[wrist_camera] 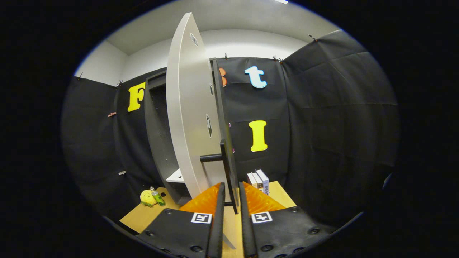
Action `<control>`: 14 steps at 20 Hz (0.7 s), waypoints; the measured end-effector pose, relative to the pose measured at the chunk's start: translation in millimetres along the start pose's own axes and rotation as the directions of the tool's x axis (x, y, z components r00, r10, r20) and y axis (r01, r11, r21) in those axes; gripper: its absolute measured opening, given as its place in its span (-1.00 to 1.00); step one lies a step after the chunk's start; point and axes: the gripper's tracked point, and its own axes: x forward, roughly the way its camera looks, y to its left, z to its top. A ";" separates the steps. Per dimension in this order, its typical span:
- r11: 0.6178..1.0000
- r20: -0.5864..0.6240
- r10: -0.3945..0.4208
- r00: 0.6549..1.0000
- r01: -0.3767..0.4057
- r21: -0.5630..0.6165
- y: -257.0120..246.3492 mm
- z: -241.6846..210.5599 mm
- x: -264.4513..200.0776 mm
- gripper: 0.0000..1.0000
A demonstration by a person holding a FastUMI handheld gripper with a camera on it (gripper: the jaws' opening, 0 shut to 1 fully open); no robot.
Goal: Open the shoe cabinet door, grab the shoes and put them into the shoe cabinet, then close the shoe cabinet door.
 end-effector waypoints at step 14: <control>0.999 -0.135 -0.031 0.990 0.033 0.014 77.0 -120.1 -69.2 0.74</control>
